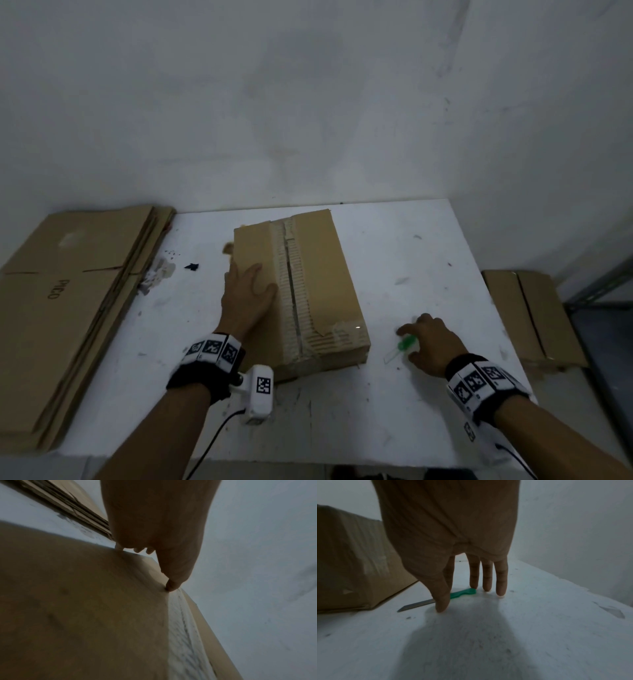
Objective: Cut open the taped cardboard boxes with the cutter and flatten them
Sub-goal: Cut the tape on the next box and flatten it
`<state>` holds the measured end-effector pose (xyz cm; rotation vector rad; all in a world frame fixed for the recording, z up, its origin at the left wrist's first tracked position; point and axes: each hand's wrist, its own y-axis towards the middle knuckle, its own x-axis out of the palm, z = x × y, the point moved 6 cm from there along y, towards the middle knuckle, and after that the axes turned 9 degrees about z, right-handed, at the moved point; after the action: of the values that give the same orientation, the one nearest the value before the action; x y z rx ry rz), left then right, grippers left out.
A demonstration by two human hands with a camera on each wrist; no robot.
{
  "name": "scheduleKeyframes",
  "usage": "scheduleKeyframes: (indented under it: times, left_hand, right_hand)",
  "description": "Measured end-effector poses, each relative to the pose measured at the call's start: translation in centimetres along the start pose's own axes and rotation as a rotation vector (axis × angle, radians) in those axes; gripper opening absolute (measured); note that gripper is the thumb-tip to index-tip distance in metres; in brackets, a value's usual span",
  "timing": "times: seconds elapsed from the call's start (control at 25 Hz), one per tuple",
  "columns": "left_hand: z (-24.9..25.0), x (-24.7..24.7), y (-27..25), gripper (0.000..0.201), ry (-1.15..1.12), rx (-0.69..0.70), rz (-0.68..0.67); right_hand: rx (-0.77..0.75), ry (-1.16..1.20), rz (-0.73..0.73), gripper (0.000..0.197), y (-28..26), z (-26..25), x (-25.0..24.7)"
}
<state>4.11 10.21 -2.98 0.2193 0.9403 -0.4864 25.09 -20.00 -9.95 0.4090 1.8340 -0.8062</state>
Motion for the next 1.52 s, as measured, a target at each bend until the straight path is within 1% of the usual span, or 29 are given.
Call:
scheduleKeyframes:
  times: [0.04, 0.12, 0.2, 0.24, 0.28, 0.32, 0.36, 0.4, 0.44, 0.52, 0.6, 0.68, 0.72, 0.84, 0.92, 1.0, 1.12, 1.24, 1.32, 1.36, 1.48, 1.52]
  left_hand:
    - [0.2, 0.5, 0.2, 0.061, 0.026, 0.02, -0.021]
    - [0.0, 1.1, 0.4, 0.064, 0.071, 0.029, -0.043]
    - [-0.5, 1.1, 0.3, 0.075, 0.106, 0.039, -0.023]
    - [-0.8, 1.1, 0.3, 0.079, 0.118, 0.05, -0.009]
    - [-0.9, 1.0, 0.2, 0.08, 0.126, 0.058, -0.002]
    - [-1.0, 0.9, 0.0, 0.077, 0.131, 0.058, -0.003]
    - [-0.9, 0.5, -0.2, 0.072, 0.138, 0.053, 0.004]
    - [-0.8, 0.2, -0.5, 0.067, 0.144, 0.044, 0.021]
    - [-0.5, -0.2, -0.8, 0.064, 0.153, 0.038, 0.039]
    - [-0.3, -0.6, -0.8, 0.063, 0.171, 0.044, 0.073]
    - [-0.1, -1.2, 0.1, 0.065, 0.183, 0.045, 0.083]
    - [0.2, -1.5, 1.5, 0.066, 0.216, 0.036, 0.053]
    - [0.5, -1.5, 2.2, 0.067, 0.253, 0.055, 0.023]
    - [1.0, -0.6, 4.1, 0.078, 0.327, 0.166, -0.12]
    - [0.7, 0.6, 4.9, 0.083, 0.322, 0.188, -0.263]
    - [-0.1, 1.7, 5.2, 0.083, 0.296, 0.179, -0.351]
    - [-0.8, 2.6, 5.0, 0.098, 0.29, 0.2, -0.351]
    - [-1.2, 3.1, 5.5, 0.103, 0.262, 0.202, -0.369]
    - [-1.5, 3.5, 5.9, 0.114, 0.277, 0.241, -0.368]
    - [-1.7, 3.8, 6.1, 0.117, 0.284, 0.257, -0.369]
    - [-1.9, 4.0, 6.2, 0.107, 0.308, 0.241, -0.395]
    - [-1.8, 4.0, 6.1, 0.105, 0.322, 0.233, -0.402]
  right_hand:
    - [0.004, 0.023, 0.019, 0.05, 0.2, 0.3, 0.0]
    - [0.015, 0.053, 0.037, 0.035, 0.4, 0.7, -0.2]
    - [0.005, 0.036, 0.032, 0.016, 0.5, 0.6, -0.3]
    - [0.0, 0.015, 0.007, 0.007, 0.4, 0.6, -0.4]
    - [0.001, 0.009, -0.024, 0.006, 0.4, 0.7, -0.4]
    - [0.027, 0.025, -0.05, 0.015, 0.4, 1.0, -0.5]
    - [0.069, 0.08, -0.058, 0.019, 0.5, 1.0, -1.1]
    - [0.127, 0.173, -0.03, 0.017, 0.5, 1.0, -2.1]
    - [0.181, 0.306, 0.029, 0.013, 0.6, 0.9, -3.5]
    - [0.258, 0.574, 0.16, 0.012, 0.7, -0.6, -6.5]
    - [0.232, 0.707, 0.259, 0.015, 1.6, -3.7, -9.3]
    - [0.161, 0.752, 0.293, 0.015, 2.9, -7.5, -10.9]
    - [0.135, 0.759, 0.301, 0.015, 3.6, -9.3, -11.3]
    - [0.032, 0.719, 0.289, 0.016, 5.8, -14.5, -11.7]
    - [-0.053, 0.591, 0.288, 0.015, 7.1, -17.4, -11.7]
    - [-0.121, 0.445, 0.293, 0.019, 8.3, -20.0, -11.6]
    - [-0.175, 0.346, 0.318, 0.025, 10.2, -22.3, -11.5]
    - [-0.177, 0.251, 0.311, 0.03, 11.9, -23.4, -11.3]
    - [-0.17, 0.233, 0.293, 0.03, 12.4, -23.8, -11.0]
    - [-0.172, 0.228, 0.282, 0.029, 12.6, -24.0, -10.8]
    - [-0.189, 0.226, 0.259, 0.016, 12.6, -24.6, -10.6]
    - [-0.191, 0.226, 0.246, 0.019, 12.5, -24.7, -10.6]
